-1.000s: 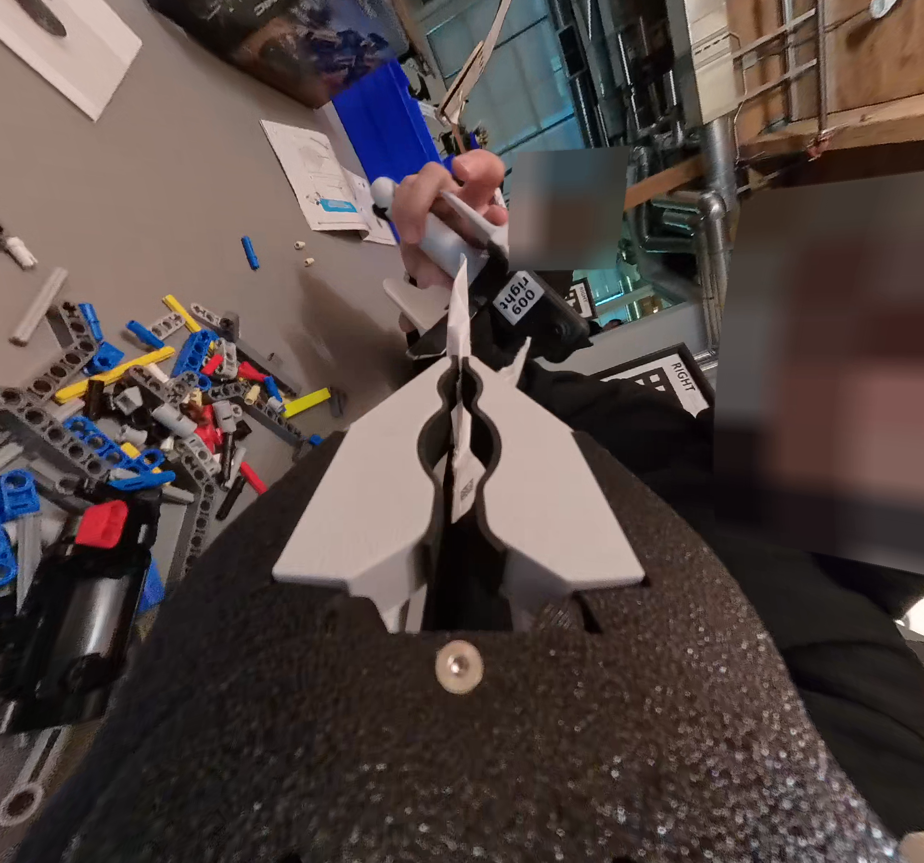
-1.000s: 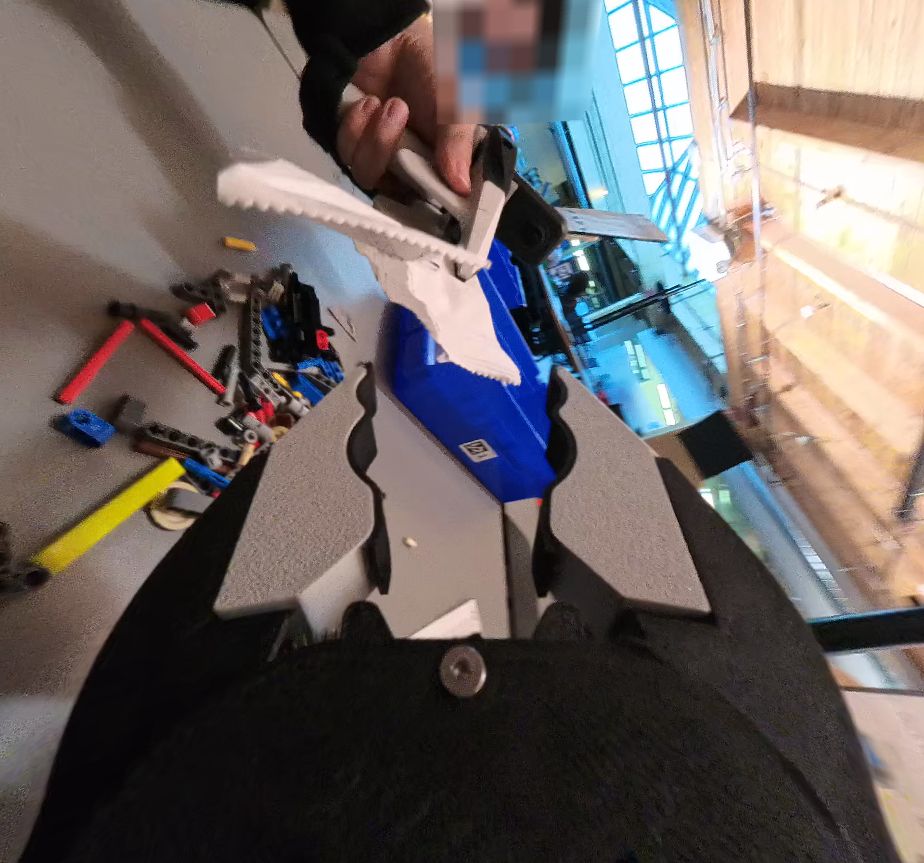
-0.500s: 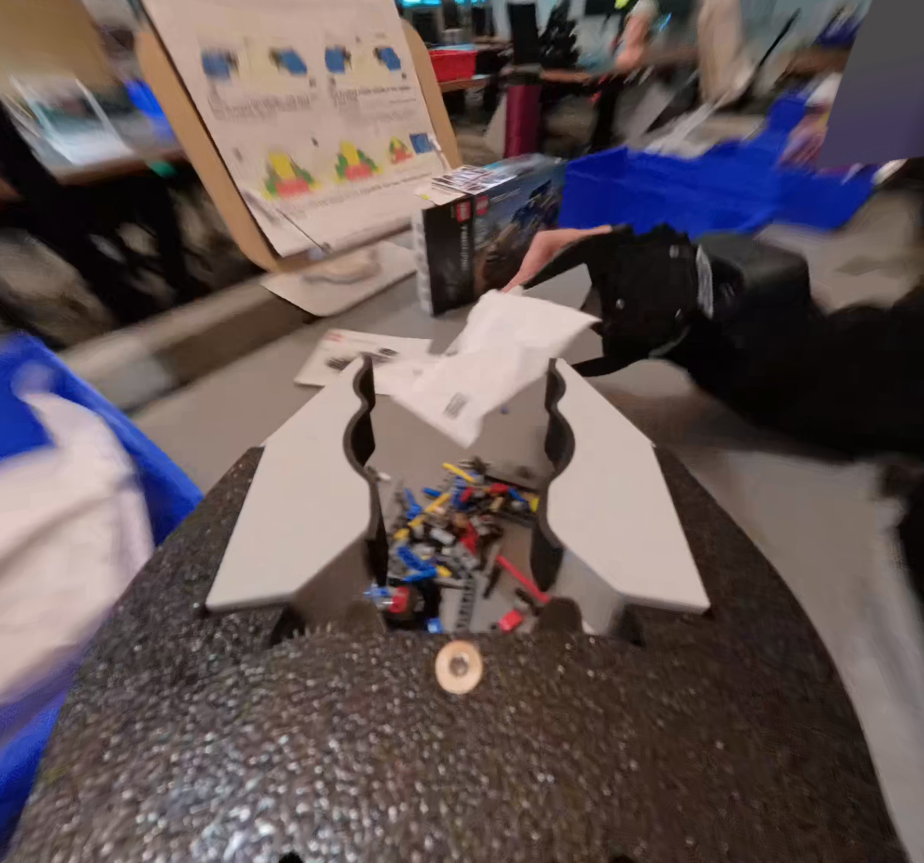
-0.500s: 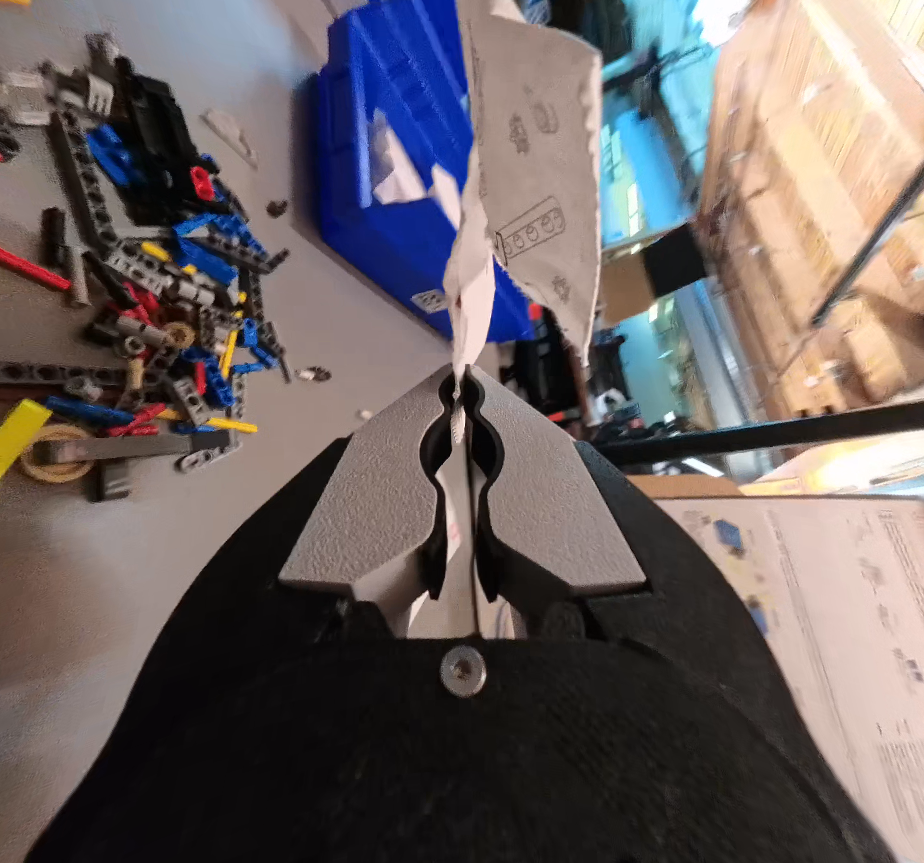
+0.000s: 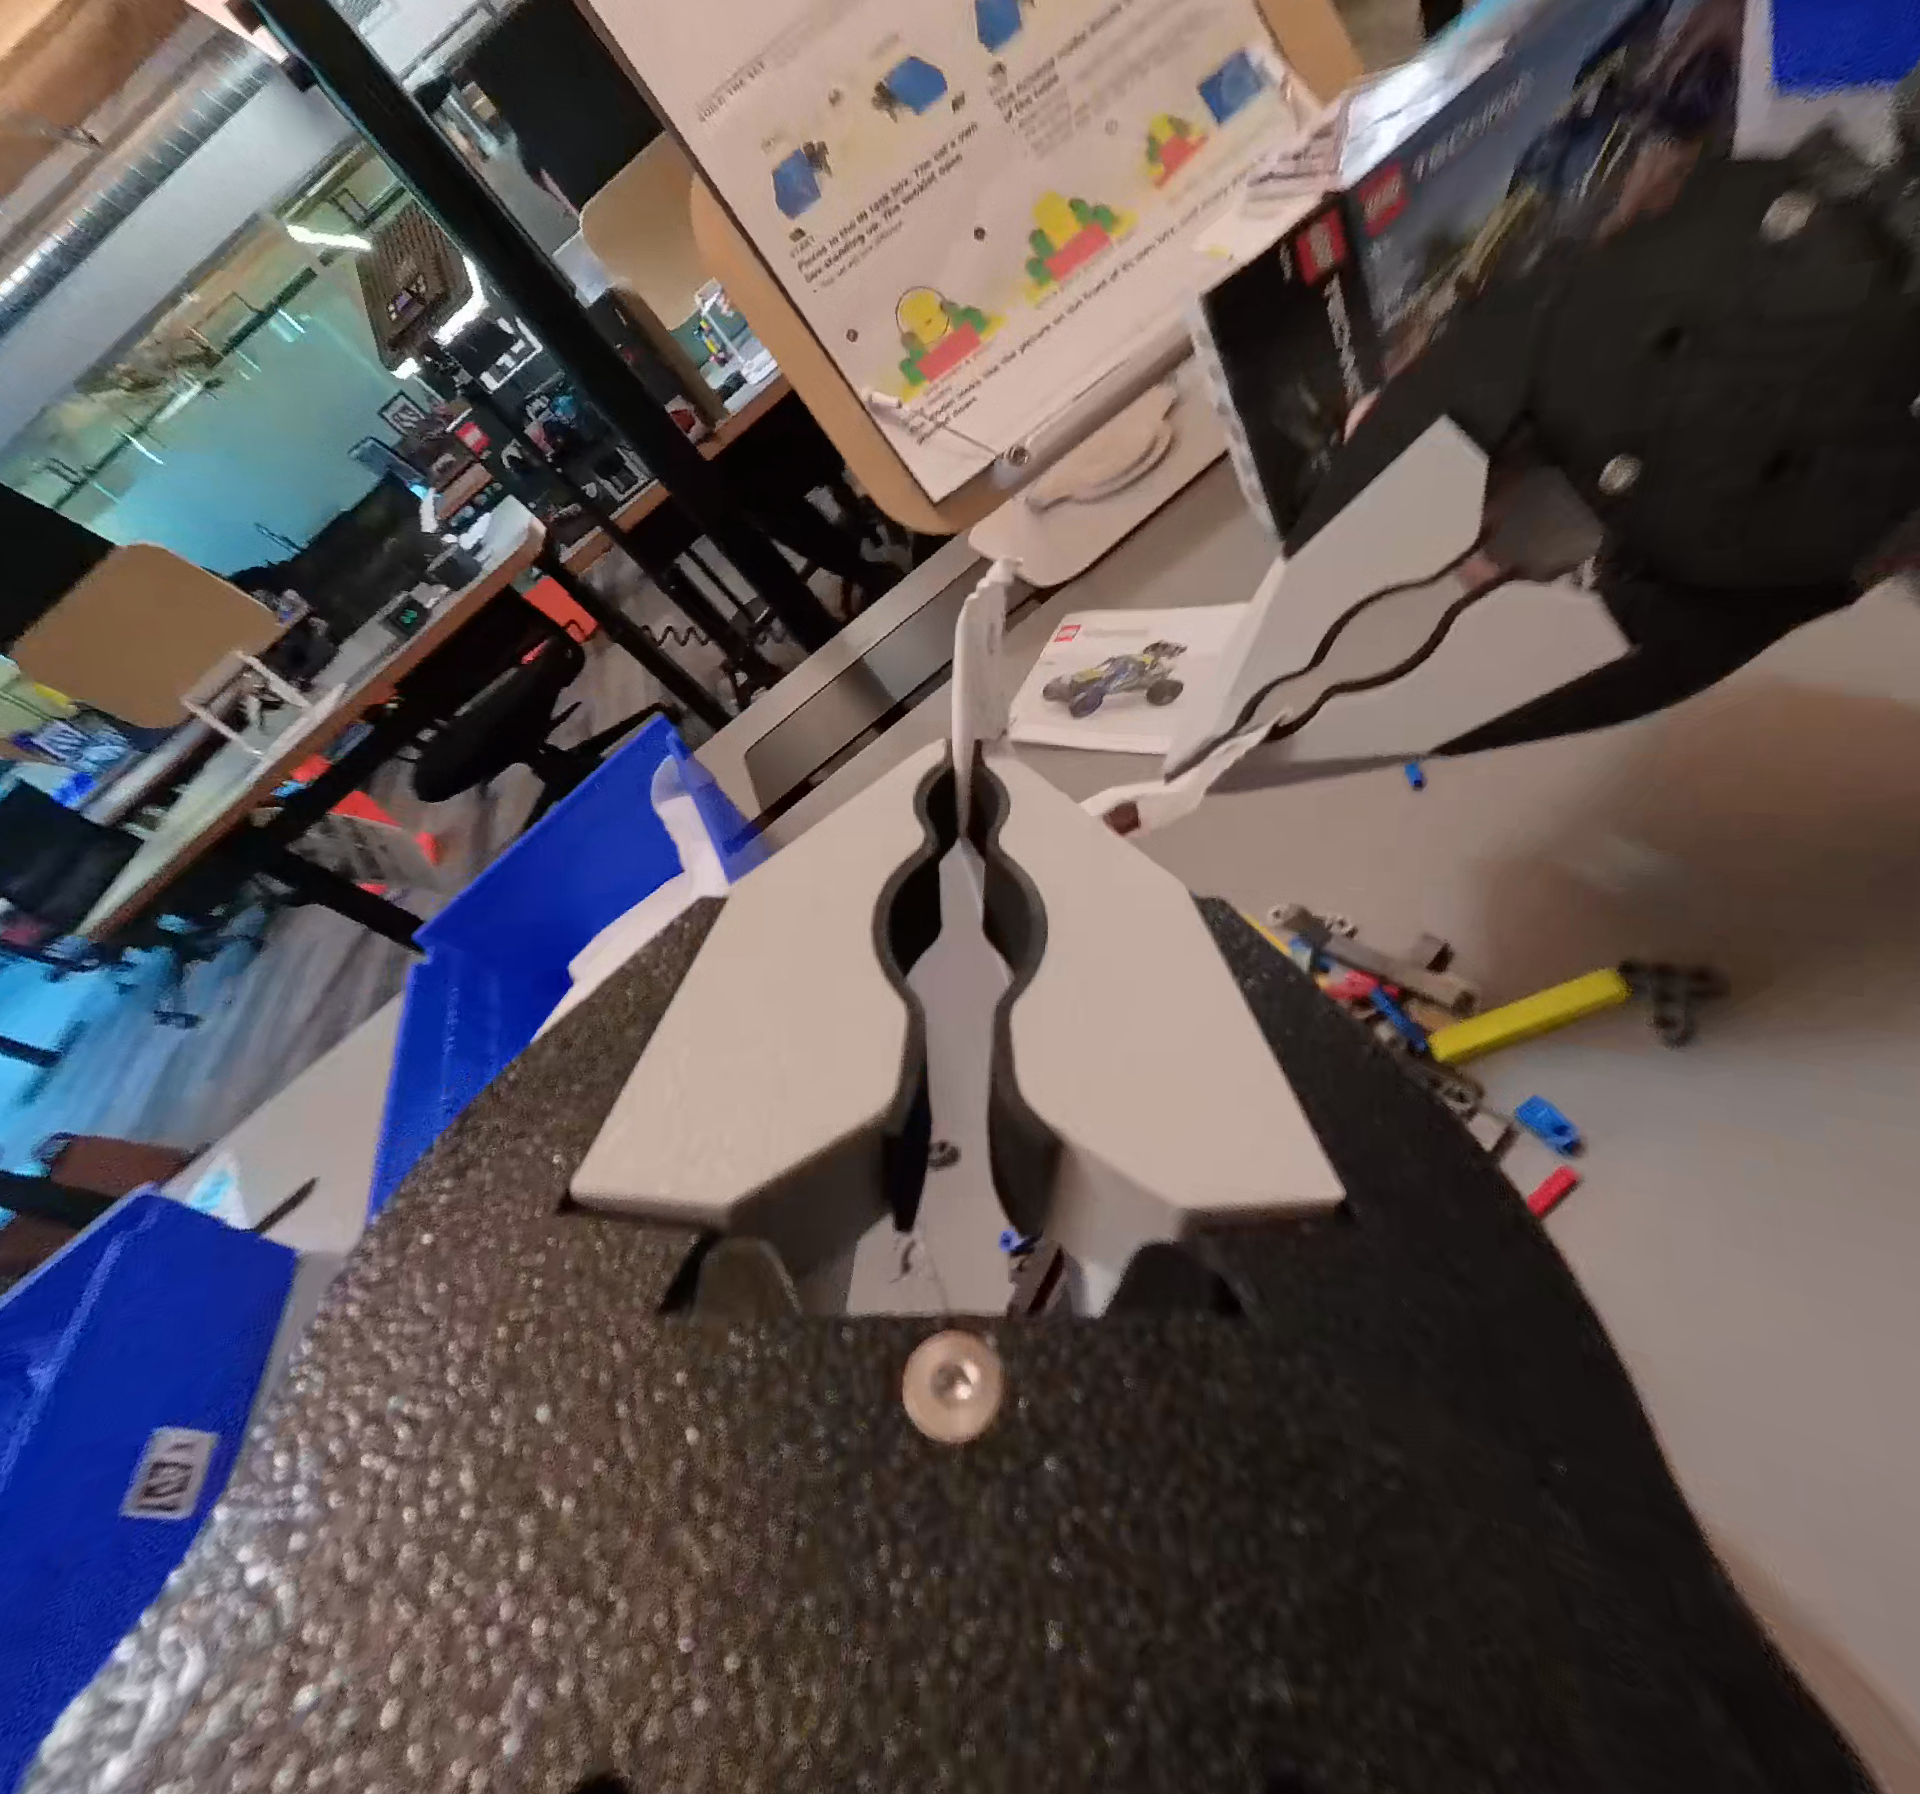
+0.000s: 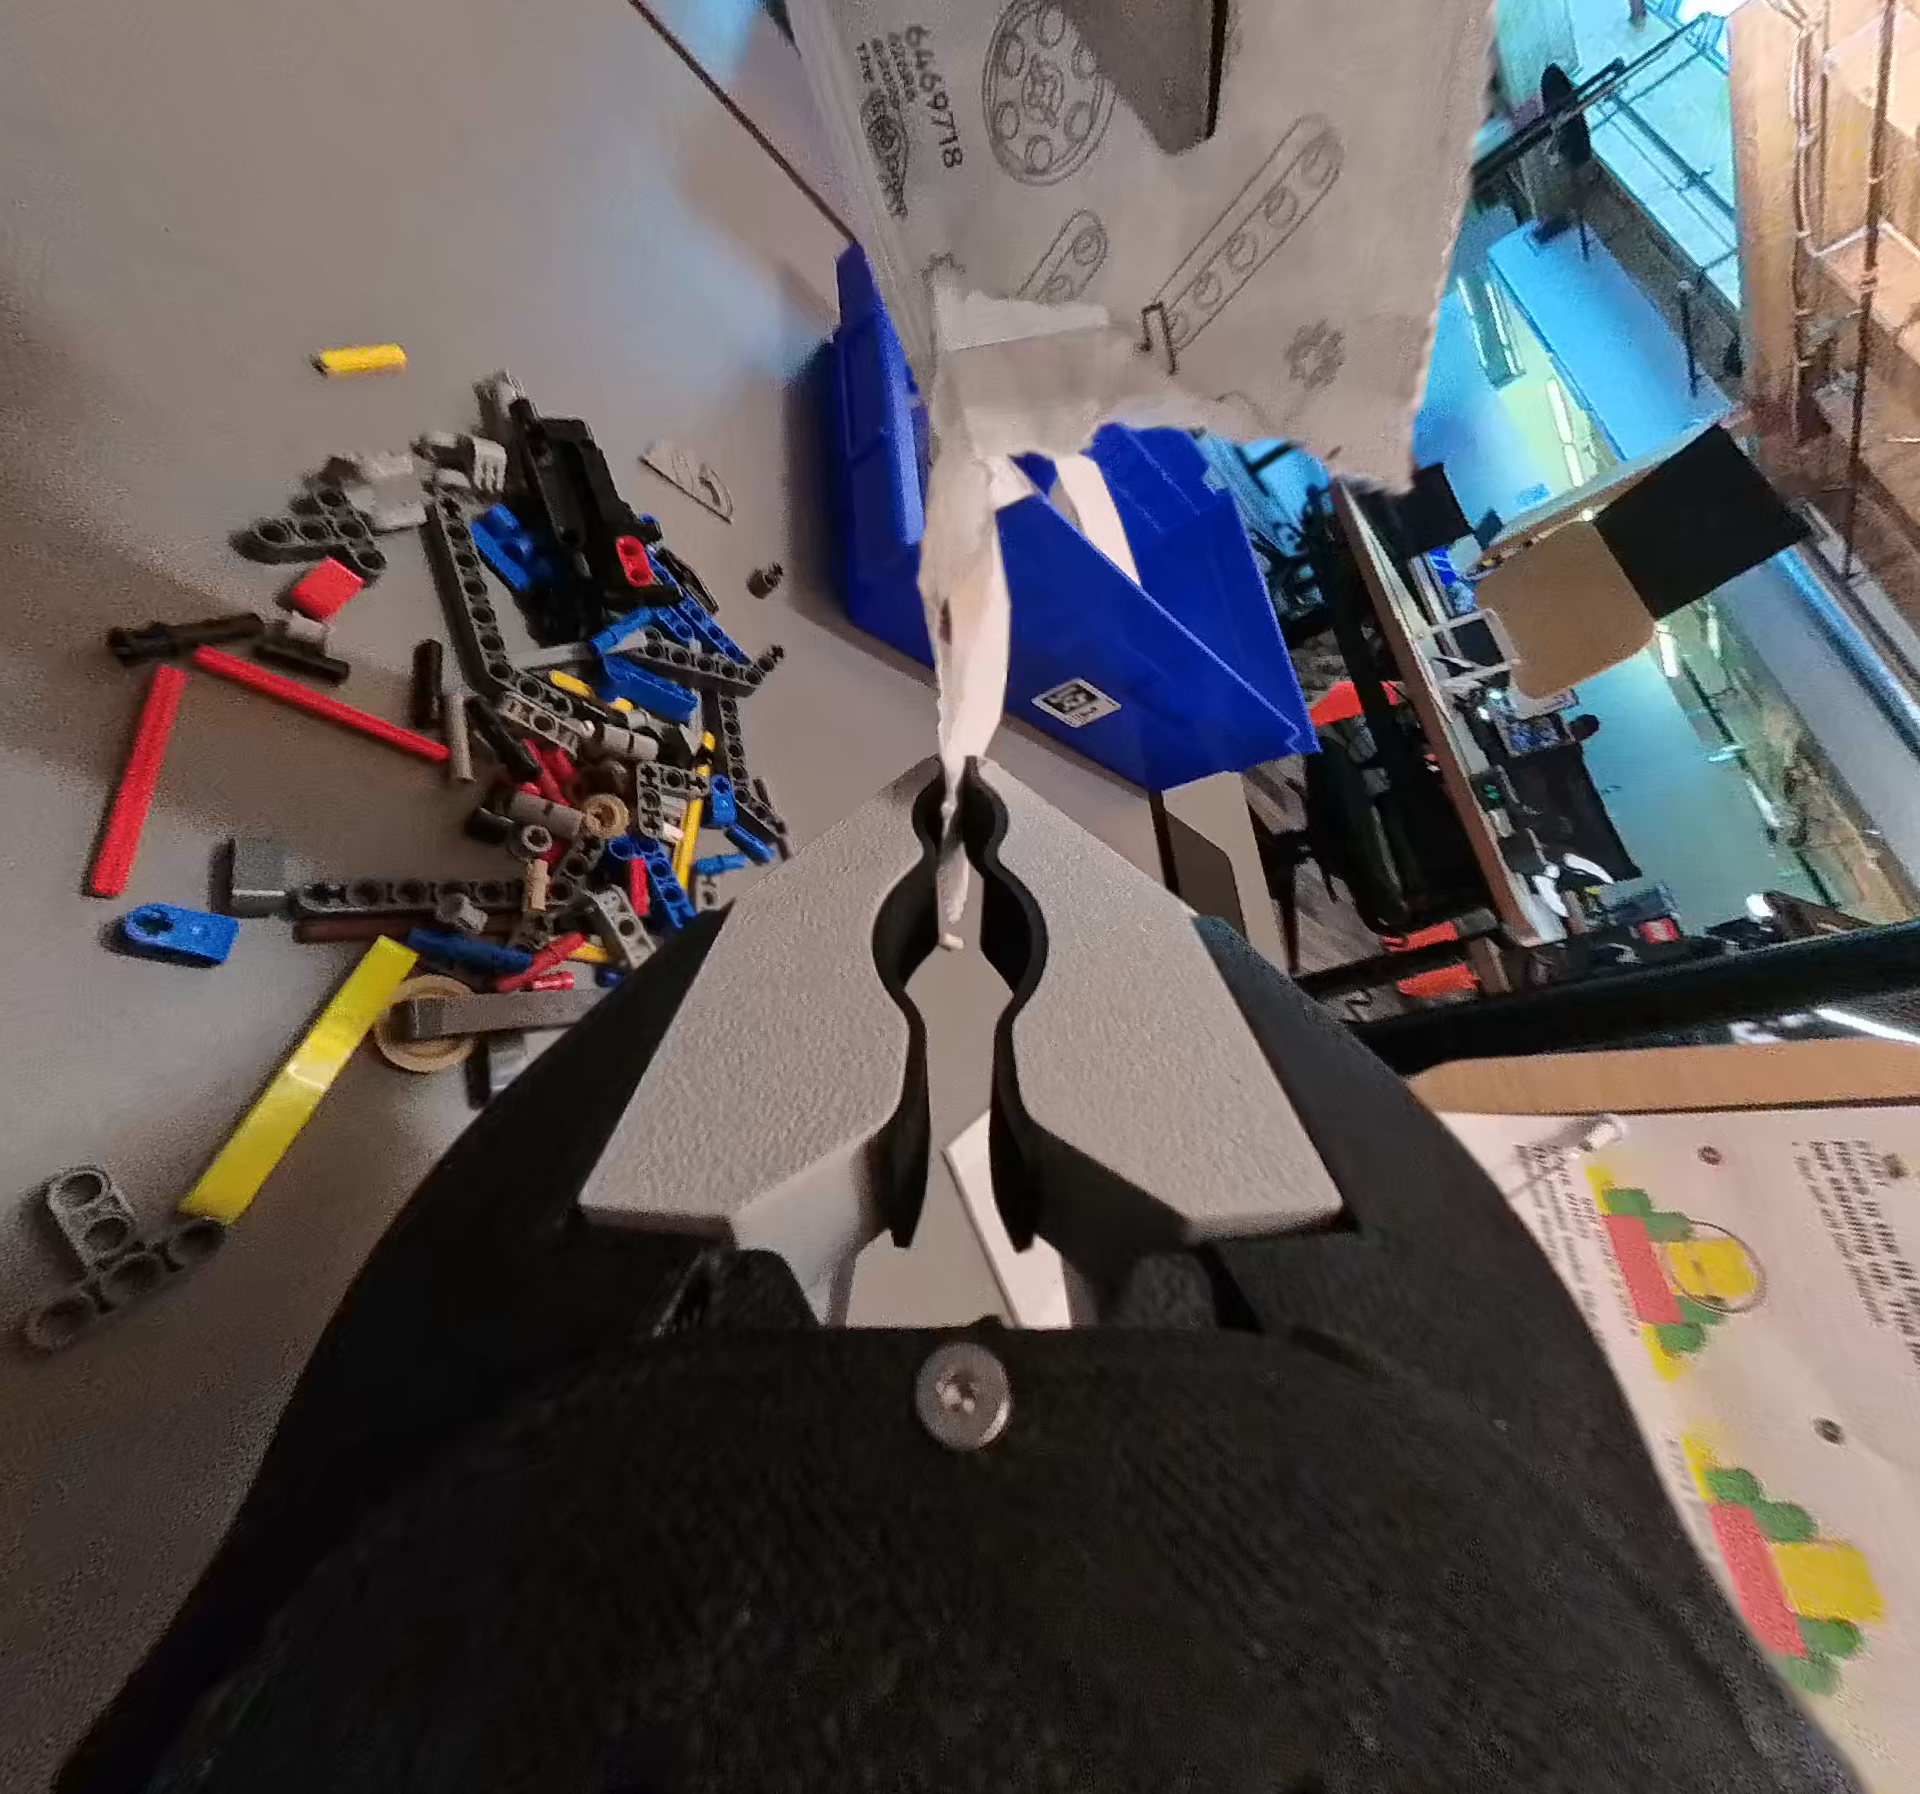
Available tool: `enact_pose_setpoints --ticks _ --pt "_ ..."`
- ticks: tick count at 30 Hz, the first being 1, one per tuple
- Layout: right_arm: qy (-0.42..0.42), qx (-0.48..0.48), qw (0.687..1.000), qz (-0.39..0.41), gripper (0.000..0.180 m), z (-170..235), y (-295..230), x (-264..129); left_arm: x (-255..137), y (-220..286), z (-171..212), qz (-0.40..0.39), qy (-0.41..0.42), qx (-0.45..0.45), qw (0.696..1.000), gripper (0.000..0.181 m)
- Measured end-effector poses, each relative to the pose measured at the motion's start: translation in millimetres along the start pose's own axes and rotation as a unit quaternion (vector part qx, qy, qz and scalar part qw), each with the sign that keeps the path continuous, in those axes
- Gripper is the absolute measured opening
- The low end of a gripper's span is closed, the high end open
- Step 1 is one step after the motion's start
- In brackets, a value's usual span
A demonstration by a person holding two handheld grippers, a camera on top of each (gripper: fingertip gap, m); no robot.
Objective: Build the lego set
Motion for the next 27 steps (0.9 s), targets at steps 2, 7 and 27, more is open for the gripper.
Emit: enact_pose_setpoints --ticks 2,7,27 --pt "0.021 0.023 0.999 -0.002 0.0 0 1 -1 -3 -4 -3 -0.014 0.007 -0.027 1.0 0.0" --pt "0.049 0.071 0.996 -0.02 0.01 7 6 -4 4 -5 -3 0.026 -0.04 -0.08 0.996 0.0" --pt "0.062 0.315 0.94 -0.116 0.042 13 23 -11 23 23 -10 0.005 -0.102 0.044 0.994 0.0"
Point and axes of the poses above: each gripper's, where its closed fingertips meet, x out along the fingers, z out of its underside, y = z × x across the jaws, the point moved 9 cm from there along -x, back along the fingers, and after that the axes turned 2 degrees about x, right-handed, at the moved point
